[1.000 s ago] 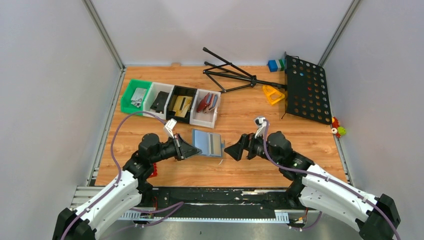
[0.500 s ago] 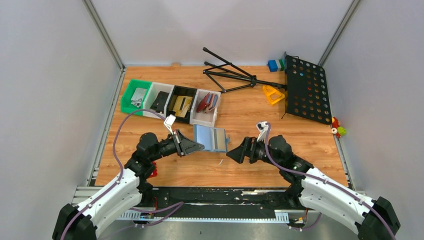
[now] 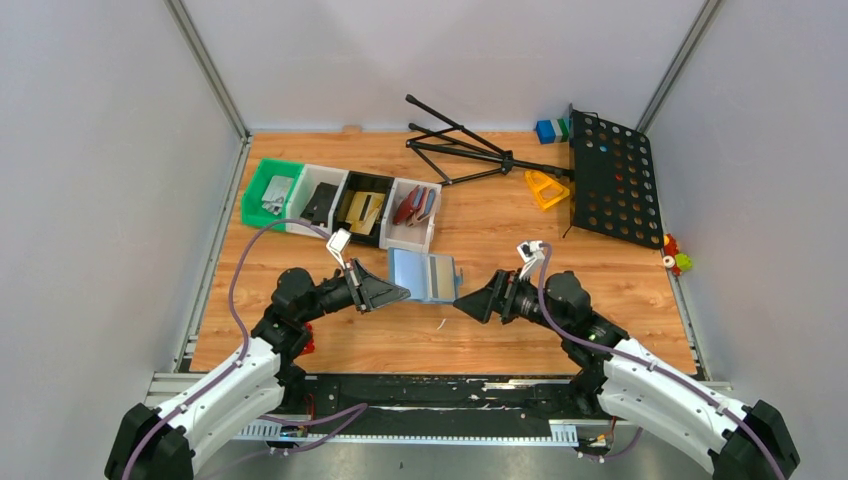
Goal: Take the credit cards out of the card holder
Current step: Remove the credit card from the card holder.
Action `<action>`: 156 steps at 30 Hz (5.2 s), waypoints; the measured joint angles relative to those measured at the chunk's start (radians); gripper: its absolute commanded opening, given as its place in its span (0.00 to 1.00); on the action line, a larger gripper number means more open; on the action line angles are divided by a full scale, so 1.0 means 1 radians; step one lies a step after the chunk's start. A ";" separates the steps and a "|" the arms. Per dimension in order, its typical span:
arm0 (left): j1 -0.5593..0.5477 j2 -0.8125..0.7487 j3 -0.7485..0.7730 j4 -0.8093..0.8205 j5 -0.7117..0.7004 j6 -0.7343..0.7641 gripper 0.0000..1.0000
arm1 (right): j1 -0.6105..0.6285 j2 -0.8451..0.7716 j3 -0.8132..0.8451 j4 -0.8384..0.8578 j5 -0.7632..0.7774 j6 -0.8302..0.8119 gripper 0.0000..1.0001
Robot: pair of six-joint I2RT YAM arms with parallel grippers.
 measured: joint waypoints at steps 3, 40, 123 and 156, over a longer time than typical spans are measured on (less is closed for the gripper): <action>0.000 0.000 -0.002 0.014 0.002 -0.013 0.00 | -0.010 0.000 -0.001 0.039 -0.019 0.020 0.99; 0.000 0.005 -0.062 0.285 0.044 -0.137 0.00 | -0.079 0.231 -0.061 0.481 -0.208 0.294 0.61; -0.047 0.056 -0.101 0.048 -0.087 0.034 0.00 | -0.083 0.113 0.022 0.176 -0.209 0.157 0.39; -0.047 0.089 -0.154 0.220 -0.053 -0.004 0.00 | -0.083 0.061 -0.044 0.022 -0.152 0.088 0.79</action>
